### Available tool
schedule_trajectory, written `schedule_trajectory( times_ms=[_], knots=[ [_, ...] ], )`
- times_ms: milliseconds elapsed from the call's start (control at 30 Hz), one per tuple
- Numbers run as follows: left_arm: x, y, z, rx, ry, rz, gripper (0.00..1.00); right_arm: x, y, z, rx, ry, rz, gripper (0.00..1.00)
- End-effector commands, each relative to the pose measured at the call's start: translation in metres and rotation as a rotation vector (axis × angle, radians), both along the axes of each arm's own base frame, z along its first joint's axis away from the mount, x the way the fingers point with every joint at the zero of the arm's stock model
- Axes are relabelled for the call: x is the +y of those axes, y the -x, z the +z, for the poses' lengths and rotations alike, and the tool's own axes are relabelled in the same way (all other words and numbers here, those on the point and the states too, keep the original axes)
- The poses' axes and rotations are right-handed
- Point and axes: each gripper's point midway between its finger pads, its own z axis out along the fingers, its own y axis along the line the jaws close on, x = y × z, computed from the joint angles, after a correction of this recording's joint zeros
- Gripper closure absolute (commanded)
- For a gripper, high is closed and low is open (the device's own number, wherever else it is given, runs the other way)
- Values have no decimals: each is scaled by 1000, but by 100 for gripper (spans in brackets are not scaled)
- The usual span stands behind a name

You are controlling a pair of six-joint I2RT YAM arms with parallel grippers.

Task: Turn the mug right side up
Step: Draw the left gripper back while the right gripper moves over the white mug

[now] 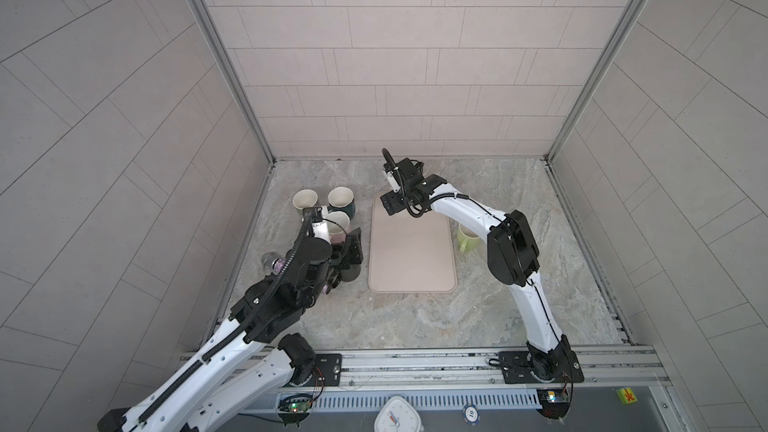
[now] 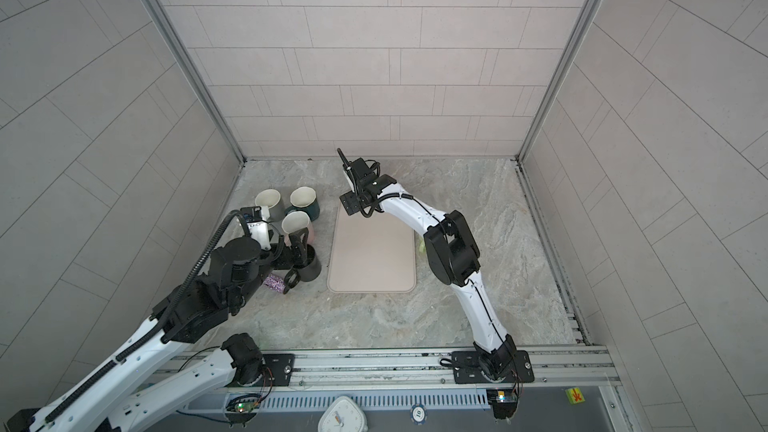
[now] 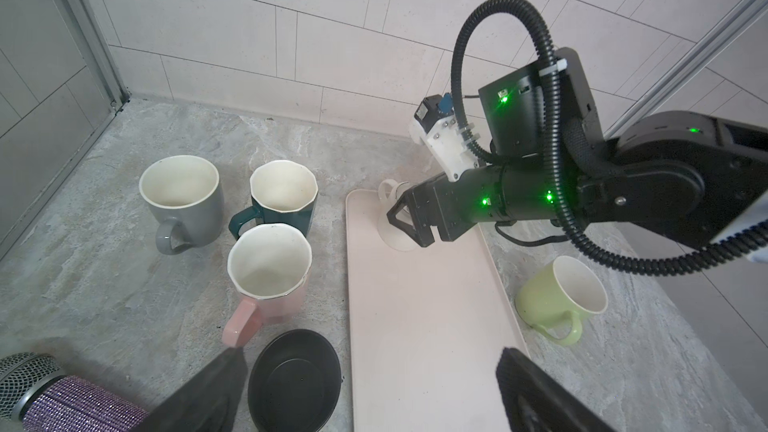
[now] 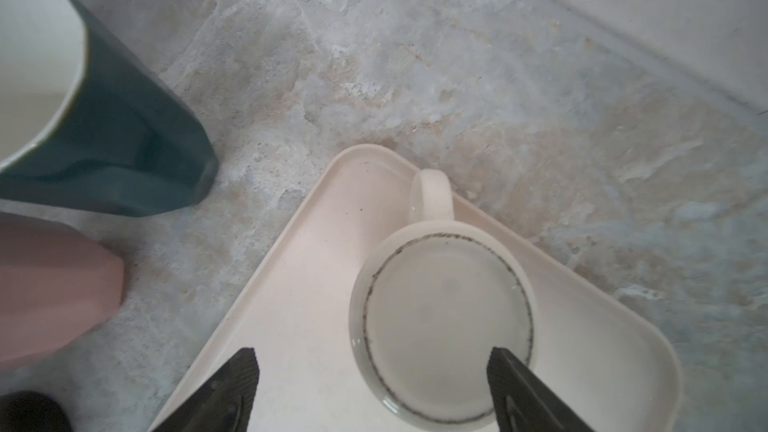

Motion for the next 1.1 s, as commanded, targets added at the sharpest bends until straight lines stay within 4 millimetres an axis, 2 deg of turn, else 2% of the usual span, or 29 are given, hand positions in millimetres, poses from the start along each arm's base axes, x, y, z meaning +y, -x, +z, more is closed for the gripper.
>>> schedule_trajectory(
  times_ms=[0, 133, 367, 500, 700, 1067],
  knots=[
    [6, 0, -2, -6, -29, 12, 0, -12, -5, 7, -54, 154, -16, 12],
    [6, -3, -1, -15, -43, 13, 0, -14, -11, -4, -28, 196, -14, 10],
    [4, -9, -2, -9, -73, 12, 0, -11, -18, -14, 44, 120, -2, 9],
    [1, -12, -4, -3, -76, 9, 0, -14, -21, -20, 46, 159, 0, 9],
    [2, -13, -6, 1, -80, 12, 0, -18, -24, -40, 68, 219, 14, 10],
    [-5, -19, -14, 26, -78, 1, 0, -18, -18, -42, 91, 231, 48, 19]
  ],
)
